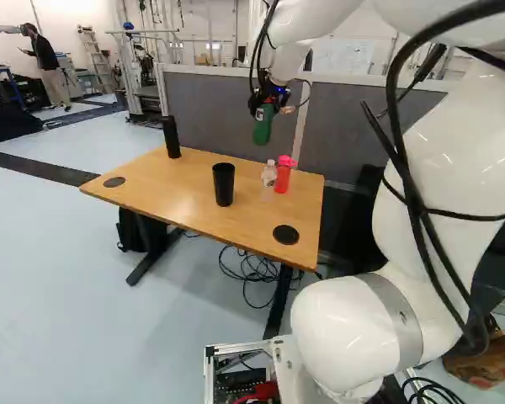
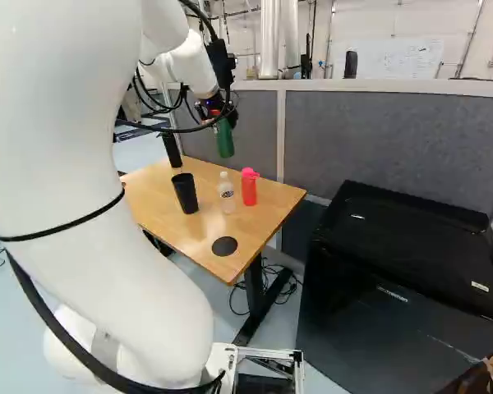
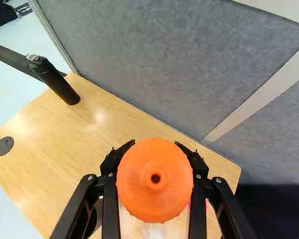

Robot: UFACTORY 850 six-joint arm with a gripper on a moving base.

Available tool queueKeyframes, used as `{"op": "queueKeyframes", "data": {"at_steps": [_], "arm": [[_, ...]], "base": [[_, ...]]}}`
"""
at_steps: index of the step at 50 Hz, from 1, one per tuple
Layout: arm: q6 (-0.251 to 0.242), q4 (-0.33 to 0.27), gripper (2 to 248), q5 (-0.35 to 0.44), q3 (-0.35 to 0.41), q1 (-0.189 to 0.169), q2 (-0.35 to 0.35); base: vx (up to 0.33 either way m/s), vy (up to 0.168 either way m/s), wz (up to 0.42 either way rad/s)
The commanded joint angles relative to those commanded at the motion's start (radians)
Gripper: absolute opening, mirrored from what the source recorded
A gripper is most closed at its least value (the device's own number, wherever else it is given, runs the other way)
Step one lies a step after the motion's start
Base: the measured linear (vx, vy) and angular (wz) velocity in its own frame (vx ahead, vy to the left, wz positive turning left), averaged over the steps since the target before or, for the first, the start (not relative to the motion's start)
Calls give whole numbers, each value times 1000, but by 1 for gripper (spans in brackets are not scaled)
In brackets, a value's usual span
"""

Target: Pick up the green bottle from the table

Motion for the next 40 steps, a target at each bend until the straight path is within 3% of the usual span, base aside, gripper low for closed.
{"op": "queueKeyframes", "data": {"at_steps": [20, 40], "arm": [[0, 0, 24, 0, -5, 0, 14], [0, 0, 24, 0, 45, -2, 64]], "base": [[0, 0, 0], [0, 0, 0]]}}
